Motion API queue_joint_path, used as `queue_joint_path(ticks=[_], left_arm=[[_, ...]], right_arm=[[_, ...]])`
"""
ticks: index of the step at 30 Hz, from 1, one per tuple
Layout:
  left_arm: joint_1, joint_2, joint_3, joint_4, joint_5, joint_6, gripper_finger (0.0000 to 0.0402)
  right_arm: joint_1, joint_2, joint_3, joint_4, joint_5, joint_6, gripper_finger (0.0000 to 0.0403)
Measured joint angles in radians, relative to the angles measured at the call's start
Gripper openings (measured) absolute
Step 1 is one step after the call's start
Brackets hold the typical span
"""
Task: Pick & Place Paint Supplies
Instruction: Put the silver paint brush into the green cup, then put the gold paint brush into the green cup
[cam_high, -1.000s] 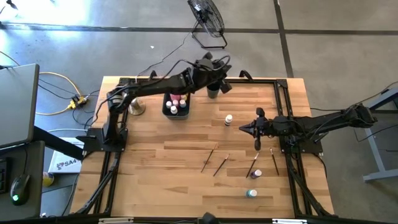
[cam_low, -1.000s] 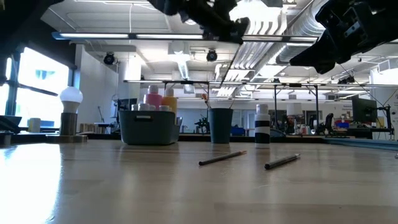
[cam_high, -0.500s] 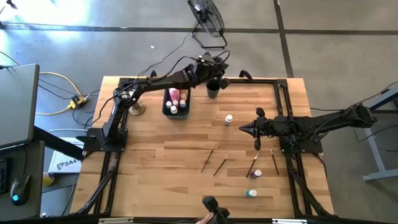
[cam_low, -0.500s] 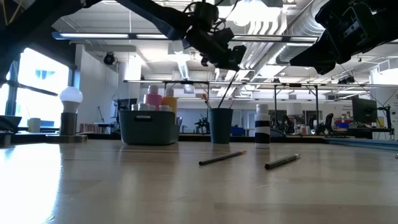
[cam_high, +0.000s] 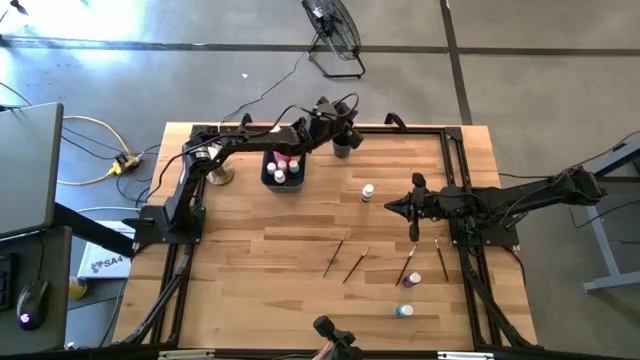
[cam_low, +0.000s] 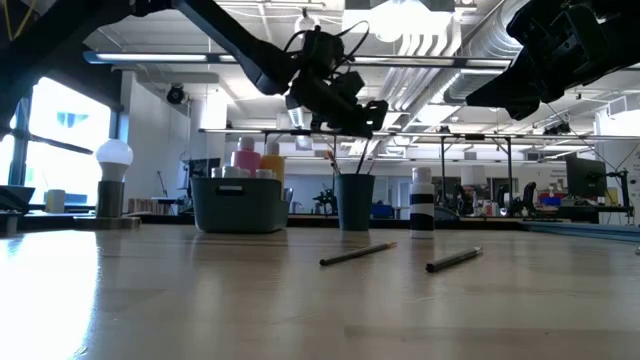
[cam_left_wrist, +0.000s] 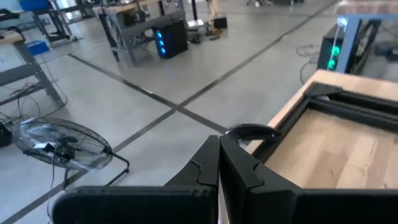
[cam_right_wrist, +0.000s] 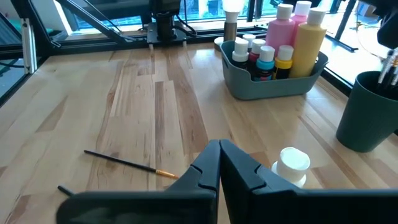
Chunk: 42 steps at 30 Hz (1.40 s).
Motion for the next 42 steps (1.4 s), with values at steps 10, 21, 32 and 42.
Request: queue_joint_path(ticks=[10,21,32,42], left_arm=[[0.000,0.000,-0.081,0.107,-0.027,-0.045,0.0000],[0.000,0.000,-0.081,0.104,-0.025,-0.046,0.0002],[0.000,0.000,-0.081,0.102,-0.019,-0.044,0.0014],[0.000,-0.003,-0.081,0.095,-0.052,-0.037,0.0138]], right_arm=[[0.000,0.000,0.000,0.001,0.001,-0.001,0.0002],[0.000,0.000,0.000,0.001,0.001,-0.001,0.0002],[0.000,0.000,0.000,0.002,0.000,-0.001,0.0002],[0.000,0.000,0.000,0.002,-0.003,0.000,0.0002]])
